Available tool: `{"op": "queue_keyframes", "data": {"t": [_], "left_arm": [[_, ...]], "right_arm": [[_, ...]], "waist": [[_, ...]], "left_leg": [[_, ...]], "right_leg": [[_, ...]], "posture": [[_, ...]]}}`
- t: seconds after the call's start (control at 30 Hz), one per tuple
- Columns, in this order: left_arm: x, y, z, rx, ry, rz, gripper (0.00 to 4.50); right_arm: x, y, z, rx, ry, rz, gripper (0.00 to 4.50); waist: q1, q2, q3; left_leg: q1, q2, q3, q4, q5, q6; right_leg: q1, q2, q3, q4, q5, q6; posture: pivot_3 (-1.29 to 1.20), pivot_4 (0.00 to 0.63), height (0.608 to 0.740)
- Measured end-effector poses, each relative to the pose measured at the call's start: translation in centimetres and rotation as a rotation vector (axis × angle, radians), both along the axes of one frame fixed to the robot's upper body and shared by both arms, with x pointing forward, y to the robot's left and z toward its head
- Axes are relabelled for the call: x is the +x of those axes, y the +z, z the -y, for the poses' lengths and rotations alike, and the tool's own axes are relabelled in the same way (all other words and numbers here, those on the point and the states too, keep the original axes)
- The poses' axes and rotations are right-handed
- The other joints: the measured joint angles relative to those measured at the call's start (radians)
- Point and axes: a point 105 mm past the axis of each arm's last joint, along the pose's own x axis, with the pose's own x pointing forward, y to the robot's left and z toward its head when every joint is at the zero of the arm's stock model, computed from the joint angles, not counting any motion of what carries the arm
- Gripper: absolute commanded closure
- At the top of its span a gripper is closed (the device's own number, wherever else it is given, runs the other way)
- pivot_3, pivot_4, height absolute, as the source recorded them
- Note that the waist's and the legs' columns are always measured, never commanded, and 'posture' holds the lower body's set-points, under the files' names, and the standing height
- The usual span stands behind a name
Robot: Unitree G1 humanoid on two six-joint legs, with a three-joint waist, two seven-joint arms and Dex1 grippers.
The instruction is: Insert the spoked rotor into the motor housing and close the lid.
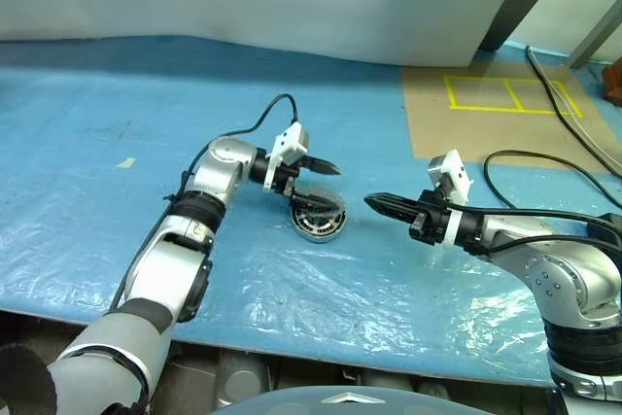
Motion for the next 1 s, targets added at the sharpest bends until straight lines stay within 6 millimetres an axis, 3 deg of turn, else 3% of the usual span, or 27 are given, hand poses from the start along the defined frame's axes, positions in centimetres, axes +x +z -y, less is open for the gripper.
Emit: {"op": "queue_keyframes", "data": {"t": [0.1, 0.5, 0.63, 0.73, 0.8, 1.0], "left_arm": [[-0.2, -1.4, -0.2, 0.021, 0.030, -0.019, 0.15], [-0.6, -2.7, 0.3, 0.006, 0.118, 0.011, 0.15], [-0.2, -3.2, 0.4, -0.008, 0.180, 0.016, 0.15], [-0.1, -3.5, 0.4, -0.018, 0.217, 0.029, 0.73], [-0.3, -3.4, 0.2, -0.020, 0.204, 0.032, 1.35], [-1.1, -3.4, -0.6, 0.009, 0.158, 0.082, 1.43]], "right_arm": [[0.5, 0.0, 0.0, -0.008, -0.009, 0.006, 4.46], [1.4, -1.4, 0.2, -0.072, -0.051, -0.002, 4.46], [1.6, -1.6, 0.3, -0.083, -0.064, 0.000, 4.46], [1.8, -1.8, 0.3, -0.090, -0.072, -0.001, 4.50], [1.8, -2.0, 0.3, -0.092, -0.072, -0.005, 4.50], [2.0, -2.0, 0.5, -0.099, -0.081, 0.000, 4.50]], "waist": [[0.000, 0.000, 0.000], [0.000, 0.002, -0.001], [0.002, 0.003, -0.002], [0.002, 0.003, -0.002], [0.001, 0.003, -0.002], [-0.004, 0.004, -0.002]], "left_leg": [[0.000, 0.000, 0.000, 0.001, 0.000, 0.000], [0.006, 0.000, 0.000, 0.000, 0.000, 0.000], [0.018, 0.000, 0.001, 0.000, 0.000, 0.000], [0.019, 0.000, 0.001, -0.001, 0.000, 0.000], [0.019, 0.000, 0.001, -0.001, 0.000, 0.000], [0.018, 0.000, 0.001, -0.006, 0.000, 0.000]], "right_leg": [[0.000, 0.000, 0.000, 0.000, -0.001, -0.002], [0.006, 0.000, 0.000, 0.000, -0.001, -0.002], [0.018, -0.001, 0.000, -0.003, -0.002, -0.002], [0.020, -0.002, 0.000, -0.003, -0.002, -0.001], [0.020, -0.002, 0.000, -0.003, -0.002, -0.001], [0.017, -0.001, 0.000, -0.004, -0.005, -0.001]], "posture": [[0.00, 0.150, 0.740], [0.00, 0.150, 0.740], [0.00, 0.150, 0.740], [0.00, 0.150, 0.740], [0.00, 0.150, 0.740], [0.00, 0.150, 0.740]]}}
